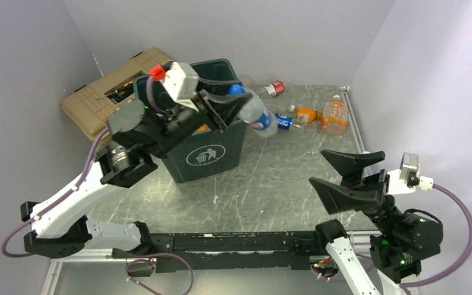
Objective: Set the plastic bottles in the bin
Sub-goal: Pick up the plastic bottle at the center of the board, then place the plastic bottle in the trash bin.
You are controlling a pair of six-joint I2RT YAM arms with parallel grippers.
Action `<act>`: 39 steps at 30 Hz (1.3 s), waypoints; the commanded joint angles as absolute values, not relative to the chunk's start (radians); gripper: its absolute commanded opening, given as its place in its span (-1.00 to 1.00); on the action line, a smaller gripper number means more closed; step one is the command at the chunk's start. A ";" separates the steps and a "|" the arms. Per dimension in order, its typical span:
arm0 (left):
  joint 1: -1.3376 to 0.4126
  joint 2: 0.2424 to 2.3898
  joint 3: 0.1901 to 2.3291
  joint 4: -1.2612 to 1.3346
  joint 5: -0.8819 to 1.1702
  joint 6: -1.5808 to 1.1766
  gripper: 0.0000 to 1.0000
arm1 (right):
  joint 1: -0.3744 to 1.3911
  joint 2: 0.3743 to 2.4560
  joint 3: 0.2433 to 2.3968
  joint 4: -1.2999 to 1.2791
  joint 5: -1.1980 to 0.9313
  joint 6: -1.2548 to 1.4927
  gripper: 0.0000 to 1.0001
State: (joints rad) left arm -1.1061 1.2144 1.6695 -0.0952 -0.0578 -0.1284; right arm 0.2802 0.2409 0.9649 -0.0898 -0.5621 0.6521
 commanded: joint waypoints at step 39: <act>-0.488 1.375 1.744 -0.474 -0.288 -0.298 0.99 | 0.284 0.222 0.592 -0.443 0.203 0.681 0.98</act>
